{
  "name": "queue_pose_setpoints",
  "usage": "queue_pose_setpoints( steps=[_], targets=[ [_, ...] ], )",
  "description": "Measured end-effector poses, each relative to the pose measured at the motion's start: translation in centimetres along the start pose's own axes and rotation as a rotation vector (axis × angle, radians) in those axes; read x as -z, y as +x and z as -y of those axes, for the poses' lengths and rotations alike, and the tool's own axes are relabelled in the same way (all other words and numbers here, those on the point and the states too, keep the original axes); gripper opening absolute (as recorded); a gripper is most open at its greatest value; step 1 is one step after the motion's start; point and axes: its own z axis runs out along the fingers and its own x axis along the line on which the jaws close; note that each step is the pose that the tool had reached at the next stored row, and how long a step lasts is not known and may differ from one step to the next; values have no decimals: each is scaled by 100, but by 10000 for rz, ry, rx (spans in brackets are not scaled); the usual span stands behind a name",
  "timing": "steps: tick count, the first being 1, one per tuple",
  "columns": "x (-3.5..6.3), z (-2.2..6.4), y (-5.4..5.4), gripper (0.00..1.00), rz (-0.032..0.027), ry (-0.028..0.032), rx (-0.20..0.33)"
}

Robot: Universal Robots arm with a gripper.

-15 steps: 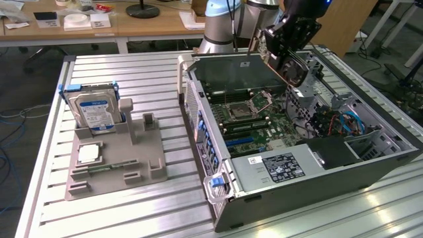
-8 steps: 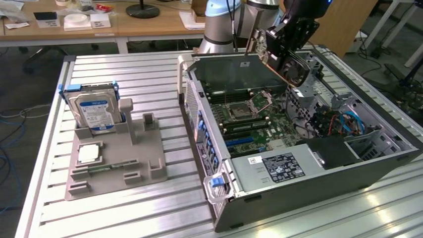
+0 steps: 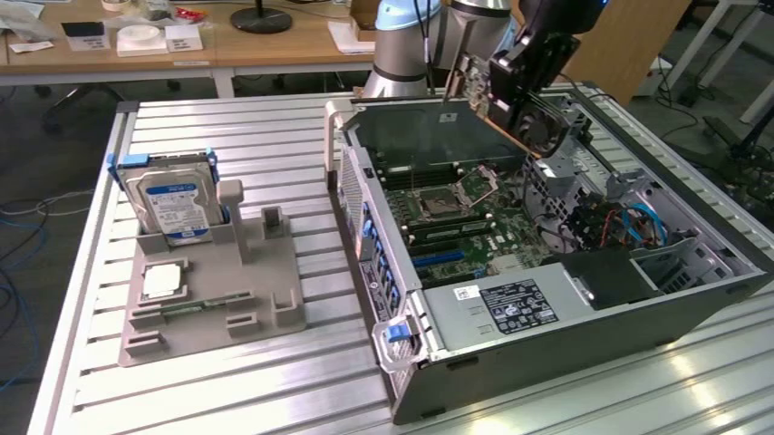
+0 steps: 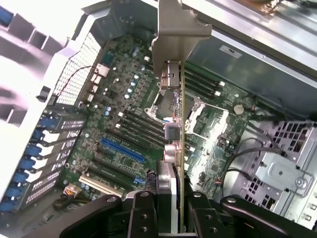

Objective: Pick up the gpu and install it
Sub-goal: 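Insert the gpu into the slot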

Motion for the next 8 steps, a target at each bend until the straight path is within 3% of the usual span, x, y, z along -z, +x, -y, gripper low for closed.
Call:
queue_pose_setpoints(
  steps=[8],
  targets=[
    [0, 1, 0, 28, -72, -14, 1017]
  ],
)
